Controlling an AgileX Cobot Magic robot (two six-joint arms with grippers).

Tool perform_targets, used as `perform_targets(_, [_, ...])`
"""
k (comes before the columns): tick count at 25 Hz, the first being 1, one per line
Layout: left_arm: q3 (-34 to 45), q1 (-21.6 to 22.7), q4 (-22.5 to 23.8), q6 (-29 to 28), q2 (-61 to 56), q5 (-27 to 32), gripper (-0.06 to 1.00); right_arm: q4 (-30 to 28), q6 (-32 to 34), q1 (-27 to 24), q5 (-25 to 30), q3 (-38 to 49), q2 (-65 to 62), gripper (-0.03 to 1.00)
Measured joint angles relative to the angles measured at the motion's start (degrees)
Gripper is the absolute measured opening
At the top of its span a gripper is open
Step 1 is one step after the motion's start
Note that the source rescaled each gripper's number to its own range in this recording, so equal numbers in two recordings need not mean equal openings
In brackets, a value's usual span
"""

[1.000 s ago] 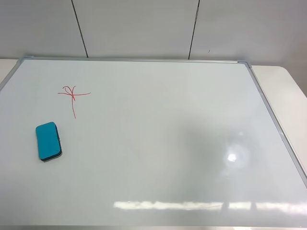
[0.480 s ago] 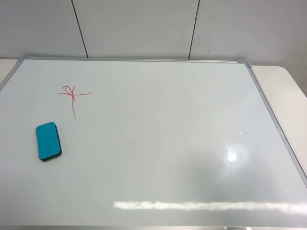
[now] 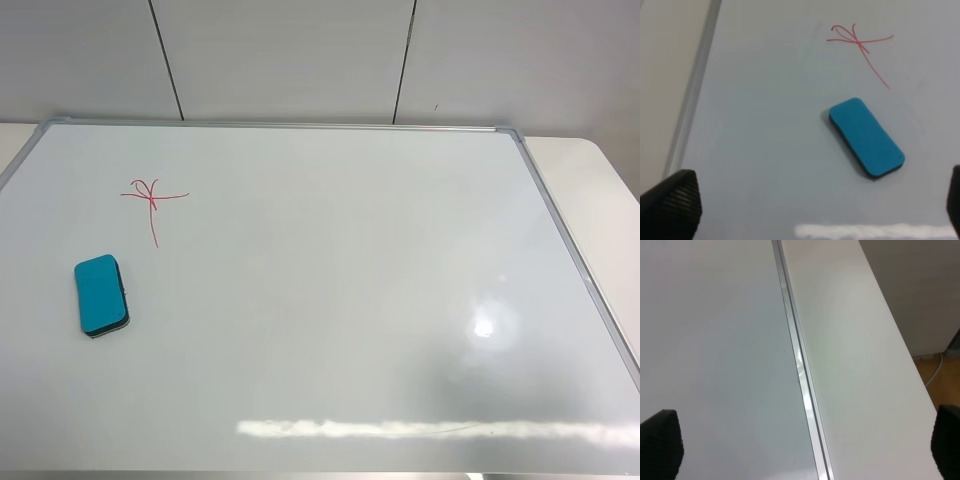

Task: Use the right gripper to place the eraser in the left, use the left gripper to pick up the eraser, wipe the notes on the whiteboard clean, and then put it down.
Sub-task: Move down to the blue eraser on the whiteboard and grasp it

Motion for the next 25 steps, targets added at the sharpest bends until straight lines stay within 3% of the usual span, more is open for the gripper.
perform_targets(25, [0.0,0.0,0.0,0.0,0.0,0.0,1.0,0.0,0.0,0.0,0.0,0.0,0.0,1.0])
